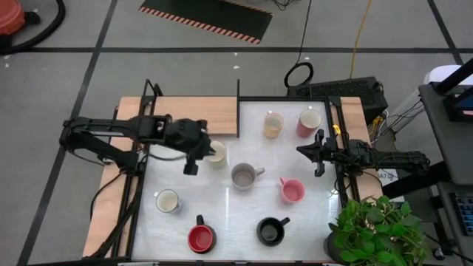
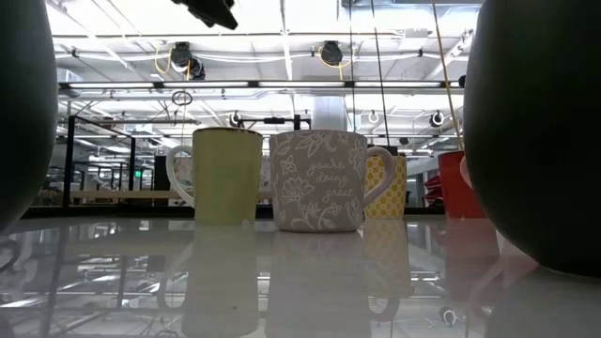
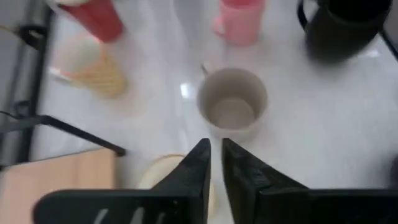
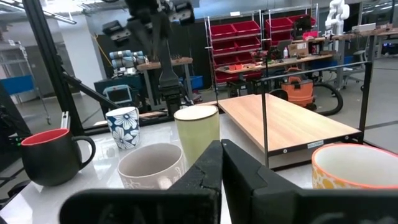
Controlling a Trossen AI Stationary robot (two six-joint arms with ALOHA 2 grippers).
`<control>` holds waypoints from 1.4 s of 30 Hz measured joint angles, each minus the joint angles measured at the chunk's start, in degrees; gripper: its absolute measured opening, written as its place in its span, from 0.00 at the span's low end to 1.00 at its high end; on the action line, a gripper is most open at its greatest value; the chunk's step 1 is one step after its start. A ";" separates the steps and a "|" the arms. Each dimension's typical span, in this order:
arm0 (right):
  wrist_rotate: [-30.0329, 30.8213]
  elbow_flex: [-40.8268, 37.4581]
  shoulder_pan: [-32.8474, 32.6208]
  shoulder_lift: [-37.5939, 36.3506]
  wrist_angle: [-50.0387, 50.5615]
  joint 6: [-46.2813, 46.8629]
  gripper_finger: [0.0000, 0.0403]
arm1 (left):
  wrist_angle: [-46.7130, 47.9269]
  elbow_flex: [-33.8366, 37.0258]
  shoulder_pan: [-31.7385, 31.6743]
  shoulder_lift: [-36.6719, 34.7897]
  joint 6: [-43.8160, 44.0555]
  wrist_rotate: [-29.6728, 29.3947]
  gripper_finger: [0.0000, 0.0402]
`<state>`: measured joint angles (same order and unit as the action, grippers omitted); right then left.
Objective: Place coffee mugs
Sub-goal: Put the green mug on the shelf
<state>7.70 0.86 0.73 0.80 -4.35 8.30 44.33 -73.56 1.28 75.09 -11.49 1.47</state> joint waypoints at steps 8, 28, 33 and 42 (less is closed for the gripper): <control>0.00 -0.01 0.00 0.00 0.12 0.29 0.00 | 1.27 0.00 0.08 5.54 0.13 0.22 0.44; -0.15 -0.01 0.00 0.00 0.32 1.51 0.00 | -4.29 11.80 0.08 6.36 0.28 -1.52 0.81; -0.05 0.01 0.00 0.00 0.30 2.24 0.00 | -7.40 15.27 -0.04 6.35 -1.56 -1.55 0.81; -0.02 0.01 -0.02 -0.02 -0.60 2.82 0.00 | -12.01 19.62 -0.29 6.36 -6.27 -1.59 0.76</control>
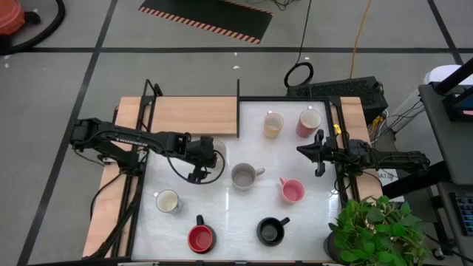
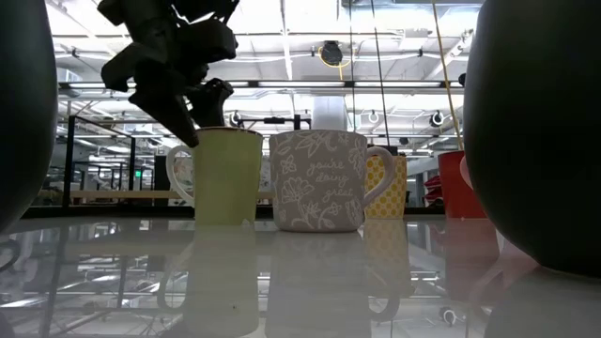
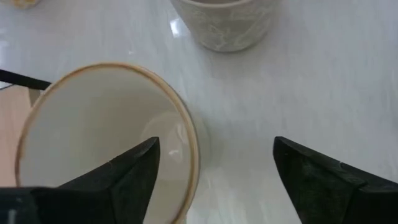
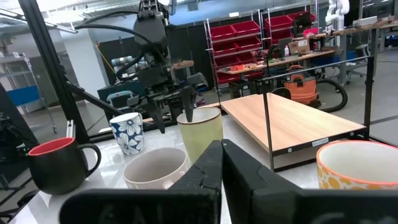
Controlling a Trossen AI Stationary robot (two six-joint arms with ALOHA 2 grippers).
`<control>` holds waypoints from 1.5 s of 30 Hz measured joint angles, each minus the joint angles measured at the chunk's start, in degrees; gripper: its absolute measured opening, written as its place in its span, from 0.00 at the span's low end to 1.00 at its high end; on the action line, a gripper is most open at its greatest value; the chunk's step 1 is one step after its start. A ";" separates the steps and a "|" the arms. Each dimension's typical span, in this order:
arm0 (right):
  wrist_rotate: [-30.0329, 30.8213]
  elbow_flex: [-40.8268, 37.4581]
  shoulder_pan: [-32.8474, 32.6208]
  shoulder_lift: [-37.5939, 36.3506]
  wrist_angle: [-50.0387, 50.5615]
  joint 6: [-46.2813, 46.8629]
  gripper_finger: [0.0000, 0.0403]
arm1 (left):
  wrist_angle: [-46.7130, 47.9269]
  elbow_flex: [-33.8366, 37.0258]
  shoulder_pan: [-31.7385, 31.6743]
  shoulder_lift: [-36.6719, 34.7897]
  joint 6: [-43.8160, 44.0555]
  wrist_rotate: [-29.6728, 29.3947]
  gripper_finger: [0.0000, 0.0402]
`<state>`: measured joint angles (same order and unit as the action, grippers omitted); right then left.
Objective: Place coffee mugs
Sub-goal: Put the green mug on the shelf
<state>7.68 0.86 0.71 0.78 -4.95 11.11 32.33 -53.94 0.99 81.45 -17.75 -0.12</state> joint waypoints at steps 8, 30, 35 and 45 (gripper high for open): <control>0.02 0.00 0.00 0.01 -0.02 -0.02 0.00 | -1.37 0.01 0.00 0.00 -2.03 0.02 0.48; 0.04 -0.01 0.02 0.02 -0.04 -0.02 0.00 | -2.46 0.03 -2.34 0.00 -6.56 0.18 0.19; 0.07 0.00 0.02 0.02 -0.04 -0.02 0.00 | -2.06 0.03 -2.36 -0.03 -6.60 0.09 0.05; 0.12 0.00 0.01 0.00 -0.06 -0.02 0.00 | 1.54 0.01 -2.20 -1.05 -12.50 0.06 0.05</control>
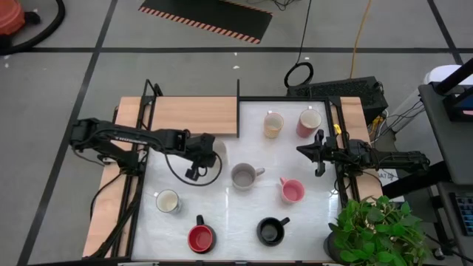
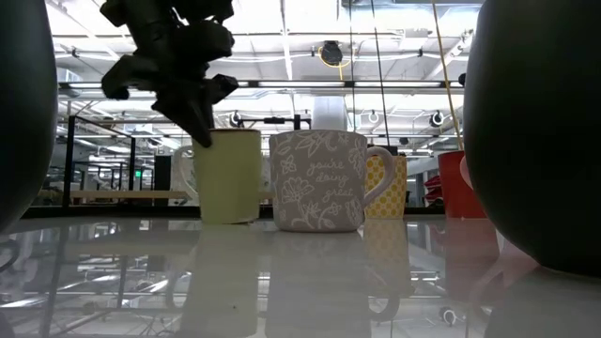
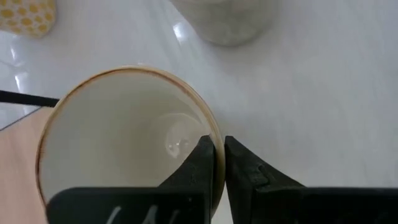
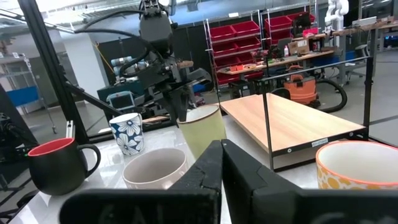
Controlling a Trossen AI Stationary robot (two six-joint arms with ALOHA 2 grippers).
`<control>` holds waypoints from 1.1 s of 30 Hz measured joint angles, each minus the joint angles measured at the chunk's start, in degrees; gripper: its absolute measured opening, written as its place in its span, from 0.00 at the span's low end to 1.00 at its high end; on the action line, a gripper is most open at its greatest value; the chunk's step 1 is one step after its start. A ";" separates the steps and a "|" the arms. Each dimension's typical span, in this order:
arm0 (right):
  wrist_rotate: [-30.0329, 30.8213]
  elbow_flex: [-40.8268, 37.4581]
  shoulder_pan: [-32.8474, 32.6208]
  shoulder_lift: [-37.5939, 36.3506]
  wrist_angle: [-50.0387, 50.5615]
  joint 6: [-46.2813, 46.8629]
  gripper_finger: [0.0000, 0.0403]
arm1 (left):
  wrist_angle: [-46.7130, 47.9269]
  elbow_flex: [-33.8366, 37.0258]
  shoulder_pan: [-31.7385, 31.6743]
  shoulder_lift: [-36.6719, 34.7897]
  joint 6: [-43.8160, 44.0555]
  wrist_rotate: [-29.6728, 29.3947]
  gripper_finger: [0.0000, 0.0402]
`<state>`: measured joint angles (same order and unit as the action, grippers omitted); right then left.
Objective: Place coffee mugs
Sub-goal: Put the green mug on the shelf
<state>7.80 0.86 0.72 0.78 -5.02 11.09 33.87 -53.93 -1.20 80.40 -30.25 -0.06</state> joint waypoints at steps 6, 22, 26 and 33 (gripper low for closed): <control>0.13 0.00 0.01 0.02 0.09 -0.45 0.00 | 3.86 0.10 0.49 -4.48 -8.03 0.06 0.05; 4.43 -0.01 -0.01 0.09 -0.09 -2.80 0.00 | 11.02 0.08 -7.74 -22.62 -19.24 -4.88 0.05; 4.53 0.00 -0.01 0.11 -0.79 -2.82 0.00 | 11.84 0.04 -12.74 -22.75 -22.26 -9.50 0.05; 6.80 0.00 -0.01 0.13 -1.00 -2.99 0.00 | 12.46 0.02 -22.59 -21.88 -29.34 -9.85 0.05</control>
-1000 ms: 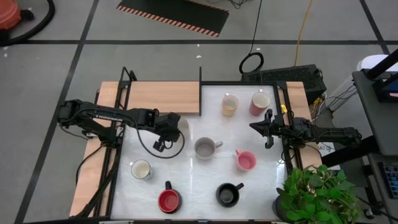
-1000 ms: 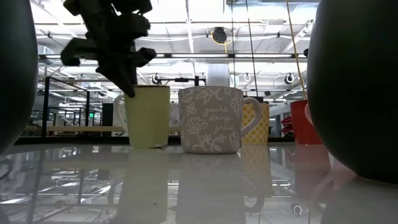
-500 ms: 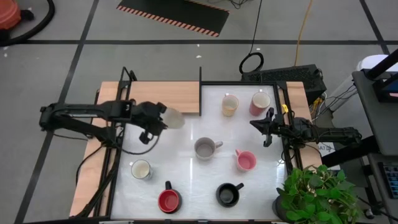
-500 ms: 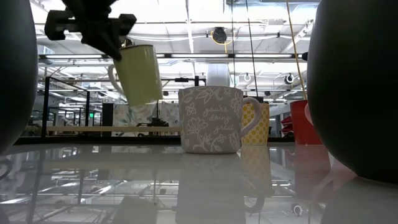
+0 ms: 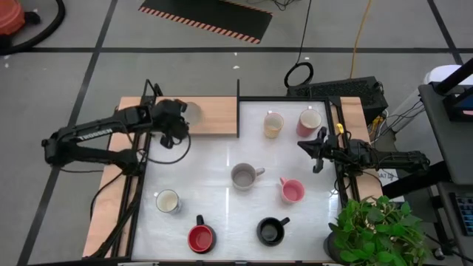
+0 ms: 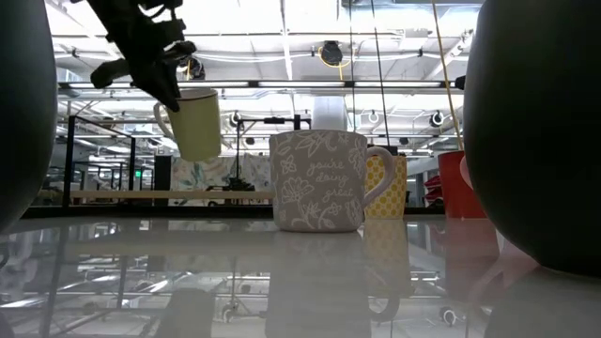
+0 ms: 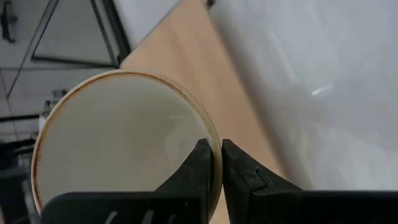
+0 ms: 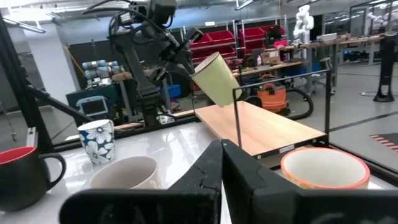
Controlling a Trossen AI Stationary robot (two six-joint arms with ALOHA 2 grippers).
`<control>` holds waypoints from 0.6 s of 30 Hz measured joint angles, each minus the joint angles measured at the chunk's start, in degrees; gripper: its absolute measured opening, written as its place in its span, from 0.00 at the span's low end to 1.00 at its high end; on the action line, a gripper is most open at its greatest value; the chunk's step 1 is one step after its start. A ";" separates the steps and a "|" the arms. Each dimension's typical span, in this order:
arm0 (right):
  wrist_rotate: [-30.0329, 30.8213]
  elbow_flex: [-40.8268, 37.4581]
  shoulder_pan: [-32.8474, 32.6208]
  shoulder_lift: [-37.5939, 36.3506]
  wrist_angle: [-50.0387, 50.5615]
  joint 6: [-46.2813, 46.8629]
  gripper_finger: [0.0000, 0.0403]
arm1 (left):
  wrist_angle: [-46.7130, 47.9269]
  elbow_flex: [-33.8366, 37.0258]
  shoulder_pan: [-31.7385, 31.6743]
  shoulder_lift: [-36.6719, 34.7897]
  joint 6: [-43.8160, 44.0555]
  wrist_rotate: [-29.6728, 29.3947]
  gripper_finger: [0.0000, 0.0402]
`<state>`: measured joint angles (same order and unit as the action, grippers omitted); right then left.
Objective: Place coffee mugs
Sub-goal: Put the green mug on the shelf
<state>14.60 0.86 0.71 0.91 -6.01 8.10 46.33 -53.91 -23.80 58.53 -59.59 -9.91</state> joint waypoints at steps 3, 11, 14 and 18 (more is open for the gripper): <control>0.62 0.00 0.02 0.00 -0.20 -0.03 0.00 | 0.68 -1.63 -3.45 0.02 -1.36 -0.16 0.05; 1.70 -0.02 0.00 0.00 -2.37 -1.27 0.00 | 9.28 -13.84 -10.94 2.80 -3.92 5.20 0.05; 2.11 -0.02 0.01 0.00 -3.35 -1.29 0.00 | 13.35 -19.67 -13.72 6.32 -4.80 5.31 0.05; 2.08 -0.02 0.00 0.00 -4.29 -1.27 0.00 | 17.56 -25.52 -18.06 12.34 -5.97 8.97 0.05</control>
<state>16.69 0.84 0.71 0.91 -10.31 6.83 63.88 -79.43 -41.86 70.86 -65.56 -0.94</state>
